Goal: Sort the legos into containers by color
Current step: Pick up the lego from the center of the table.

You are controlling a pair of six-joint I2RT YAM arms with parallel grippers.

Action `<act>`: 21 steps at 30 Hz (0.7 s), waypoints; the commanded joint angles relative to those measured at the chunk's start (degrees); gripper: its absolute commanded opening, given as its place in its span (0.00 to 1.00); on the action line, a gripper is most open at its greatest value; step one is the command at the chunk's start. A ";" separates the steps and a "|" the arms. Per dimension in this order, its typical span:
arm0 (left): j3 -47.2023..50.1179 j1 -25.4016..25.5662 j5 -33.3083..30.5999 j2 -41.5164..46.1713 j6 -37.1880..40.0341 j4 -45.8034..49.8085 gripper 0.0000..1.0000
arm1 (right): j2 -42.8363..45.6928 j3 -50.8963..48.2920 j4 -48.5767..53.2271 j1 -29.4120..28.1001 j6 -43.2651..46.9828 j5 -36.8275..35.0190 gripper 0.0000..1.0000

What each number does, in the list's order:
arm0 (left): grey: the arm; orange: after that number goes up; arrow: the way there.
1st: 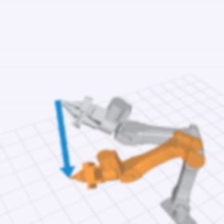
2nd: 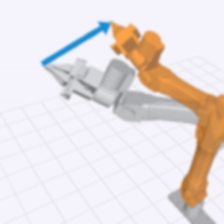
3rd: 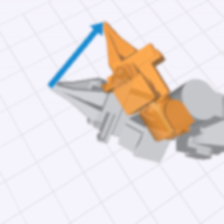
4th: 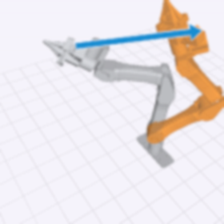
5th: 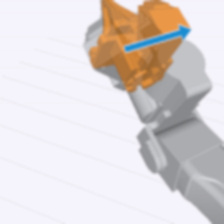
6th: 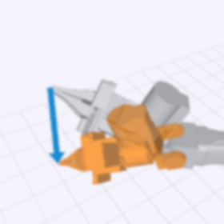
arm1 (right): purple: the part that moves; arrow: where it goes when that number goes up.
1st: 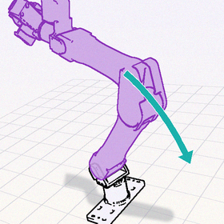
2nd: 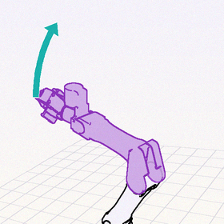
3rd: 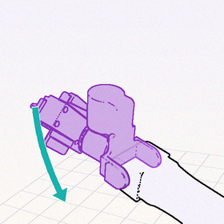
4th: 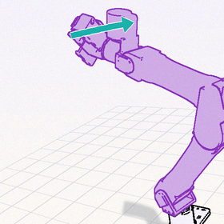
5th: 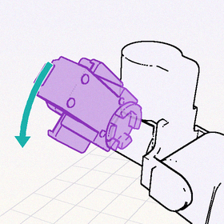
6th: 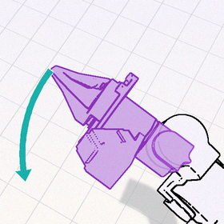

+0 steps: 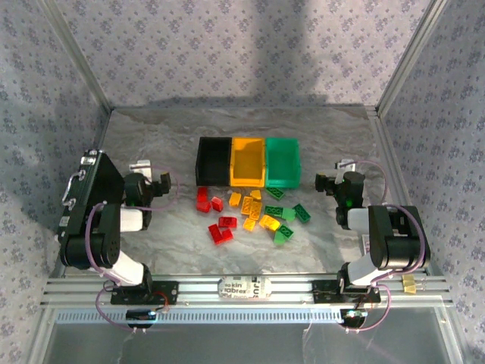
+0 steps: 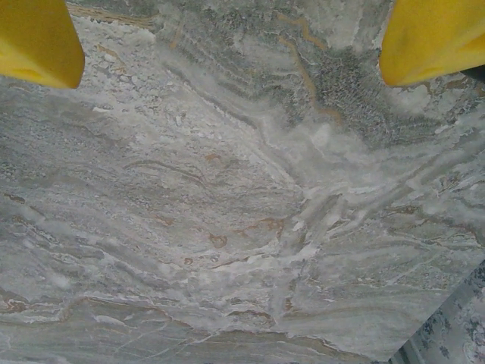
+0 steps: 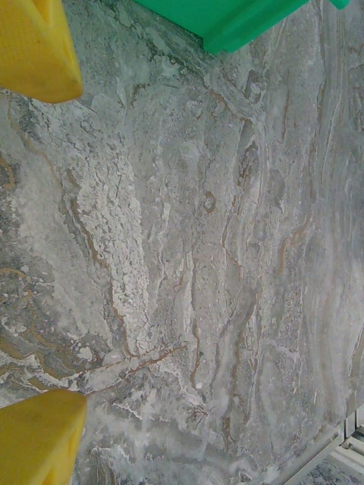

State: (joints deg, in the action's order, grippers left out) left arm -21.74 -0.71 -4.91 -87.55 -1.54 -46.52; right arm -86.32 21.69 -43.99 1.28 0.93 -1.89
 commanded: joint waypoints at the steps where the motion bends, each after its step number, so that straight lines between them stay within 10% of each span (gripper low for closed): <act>1: -1.56 -0.31 1.08 -0.77 -0.40 -1.33 1.00 | -0.61 1.05 -1.59 0.33 0.69 -0.51 0.99; 5: -0.63 3.22 -10.57 3.16 -0.03 -1.19 1.00 | 4.09 5.05 8.71 -0.89 2.28 -0.66 0.99; 12: -12.81 8.67 -20.51 15.50 -5.95 30.23 1.00 | 14.53 8.00 18.24 -4.75 3.74 -0.35 0.99; 21: -20.25 16.92 -5.21 26.02 -21.22 53.81 1.00 | 19.10 24.77 60.97 -2.87 -27.23 3.60 0.99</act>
State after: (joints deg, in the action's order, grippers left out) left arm -39.57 12.38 -14.33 -62.41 -17.56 -4.99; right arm -65.69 44.49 -1.48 -2.79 -14.68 -0.99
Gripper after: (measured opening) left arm 0.997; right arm 0.992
